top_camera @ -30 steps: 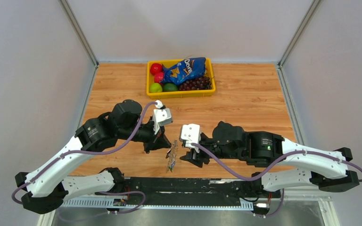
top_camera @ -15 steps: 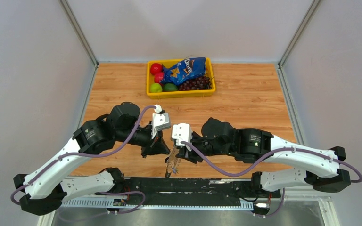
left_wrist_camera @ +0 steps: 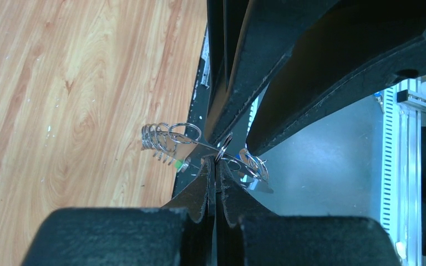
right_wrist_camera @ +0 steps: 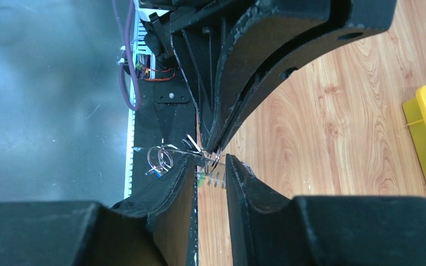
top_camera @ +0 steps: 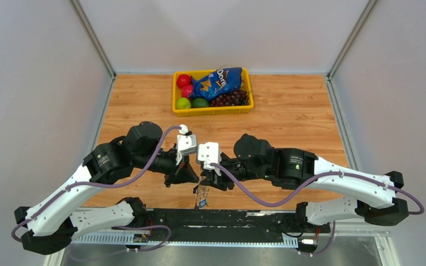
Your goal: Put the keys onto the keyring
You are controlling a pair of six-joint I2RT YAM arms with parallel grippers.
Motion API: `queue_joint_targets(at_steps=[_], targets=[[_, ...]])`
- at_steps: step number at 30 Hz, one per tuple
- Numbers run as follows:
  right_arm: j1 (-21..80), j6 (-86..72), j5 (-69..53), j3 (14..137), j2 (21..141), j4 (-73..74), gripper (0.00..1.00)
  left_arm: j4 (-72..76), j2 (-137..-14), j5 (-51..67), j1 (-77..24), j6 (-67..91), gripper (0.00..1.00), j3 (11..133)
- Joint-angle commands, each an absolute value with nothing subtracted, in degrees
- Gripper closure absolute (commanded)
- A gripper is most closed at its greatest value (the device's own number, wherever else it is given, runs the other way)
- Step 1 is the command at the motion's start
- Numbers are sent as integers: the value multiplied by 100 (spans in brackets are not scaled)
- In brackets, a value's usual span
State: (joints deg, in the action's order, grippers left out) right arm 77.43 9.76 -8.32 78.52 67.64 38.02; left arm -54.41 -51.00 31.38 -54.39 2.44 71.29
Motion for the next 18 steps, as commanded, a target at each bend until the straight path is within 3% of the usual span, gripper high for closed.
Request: queue_joint_targets(at_steps=[1, 18], targets=[[7717, 1011, -981, 8129, 6835, 3545, 70, -5221, -5020, 3191, -5477, 167, 100, 7165], [7717, 1019, -953, 8120, 6959, 3446, 87, -5160, -4981, 3274, -5484, 136, 100, 7164]])
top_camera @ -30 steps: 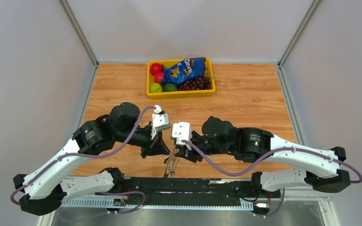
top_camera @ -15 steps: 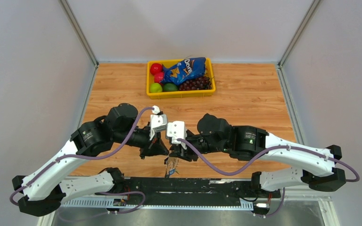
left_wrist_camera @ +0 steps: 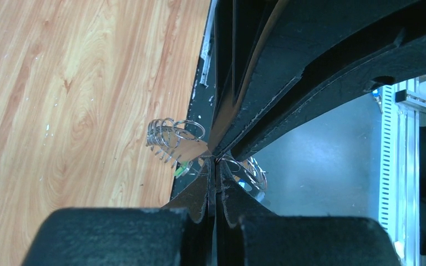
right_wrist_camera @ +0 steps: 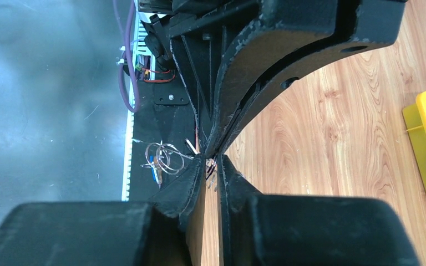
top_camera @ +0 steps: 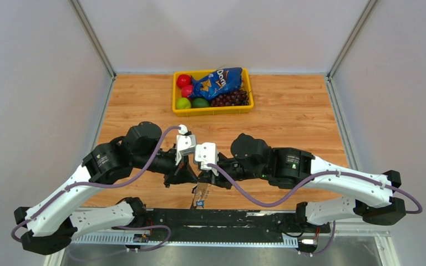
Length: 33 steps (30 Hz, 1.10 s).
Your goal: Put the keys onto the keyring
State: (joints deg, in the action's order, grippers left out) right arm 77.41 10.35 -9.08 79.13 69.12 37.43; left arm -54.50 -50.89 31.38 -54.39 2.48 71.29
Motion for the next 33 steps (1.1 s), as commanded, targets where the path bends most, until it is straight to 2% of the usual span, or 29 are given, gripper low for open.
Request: queue_joint_targets(at_steps=[1, 7, 13, 24, 26, 30, 33], targets=[[7712, 1019, -932, 8112, 6965, 3441, 88, -5155, -4973, 3299, -5484, 139, 100, 7168], [7717, 1011, -860, 8075, 7007, 3411, 91, -5127, -4866, 3412, -5480, 117, 100, 7148], [7717, 1019, -816, 8071, 7144, 3411, 100, -5071, -4745, 3453, -5478, 90, 100, 7119], [7712, 932, -738, 7817, 6951, 3023, 100, -4781, -4378, 3329, -5480, 33, 100, 7125], [7725, 870, -647, 7696, 6729, 2822, 100, -4575, -4176, 3179, -5476, 63, 96, 7093], [7743, 750, -448, 7365, 6264, 2314, 100, -4151, -3806, 2991, -5477, 134, 77, 6981], [7785, 761, -298, 7005, 5907, 1826, 100, -3878, -3679, 3082, -5482, 262, 72, 6848]])
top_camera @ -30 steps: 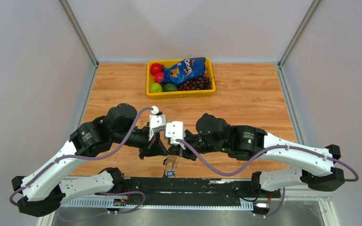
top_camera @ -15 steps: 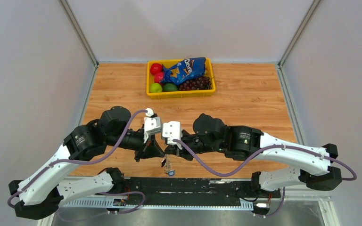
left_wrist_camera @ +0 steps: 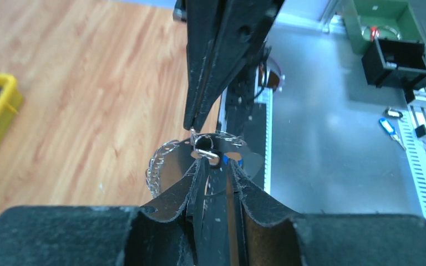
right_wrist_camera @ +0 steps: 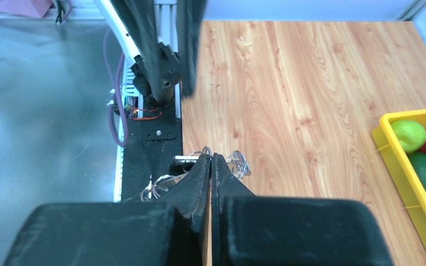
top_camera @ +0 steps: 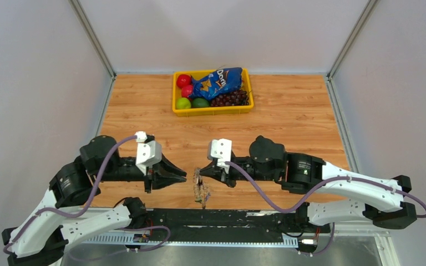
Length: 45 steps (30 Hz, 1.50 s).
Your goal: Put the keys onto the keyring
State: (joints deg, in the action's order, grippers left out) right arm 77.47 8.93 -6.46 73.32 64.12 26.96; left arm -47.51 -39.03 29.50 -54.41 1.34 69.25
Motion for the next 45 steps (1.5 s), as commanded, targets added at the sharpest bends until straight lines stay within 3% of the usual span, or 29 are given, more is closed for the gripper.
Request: queue_joint_targets(at_steps=[1, 12, 26, 45], targets=[[7805, 776, -246, 6892, 5785, 1627, 100, -3690, -3627, 3108, -5482, 298, 68, 6777], [7934, 1063, -16, 5562, 4748, -1012, 100, -2522, -3323, 3099, -5484, 742, 60, 6334], [8094, 1928, -702, 4400, 4722, -4331, 100, -809, -3328, 2875, -5478, 1454, 60, 6001], [8642, 3543, -329, 4293, 5491, -5870, 100, 614, -3752, 3720, -5479, 2482, 60, 5883]])
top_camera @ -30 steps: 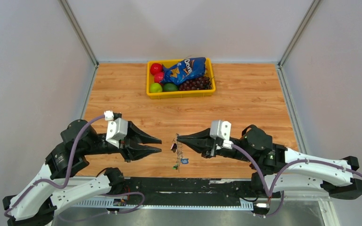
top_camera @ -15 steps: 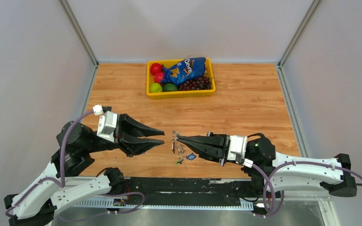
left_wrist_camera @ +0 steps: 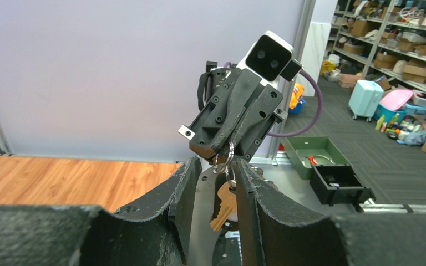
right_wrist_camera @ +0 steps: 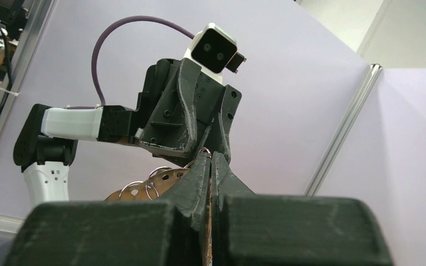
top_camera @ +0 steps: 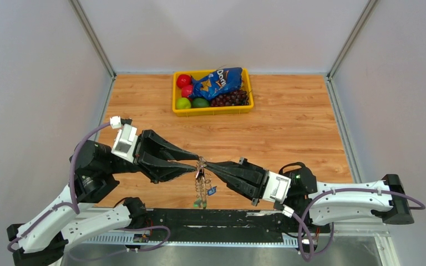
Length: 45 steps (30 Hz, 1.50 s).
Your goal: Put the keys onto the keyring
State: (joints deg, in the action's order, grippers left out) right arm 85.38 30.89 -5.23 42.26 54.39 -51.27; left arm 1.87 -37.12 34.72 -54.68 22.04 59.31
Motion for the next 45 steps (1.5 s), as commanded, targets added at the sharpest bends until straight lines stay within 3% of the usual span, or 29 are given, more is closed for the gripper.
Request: queue_joint_targets(at_steps=[1, 45], targets=[[8671, 3615, -288, 4285, 5519, -5942, 100, 622, -3748, 3728, -5476, 2494, 60, 5873], [8949, 3750, -830, 4412, 5511, -6093, 100, 546, -3847, 3657, -5476, 2400, 72, 5890]])
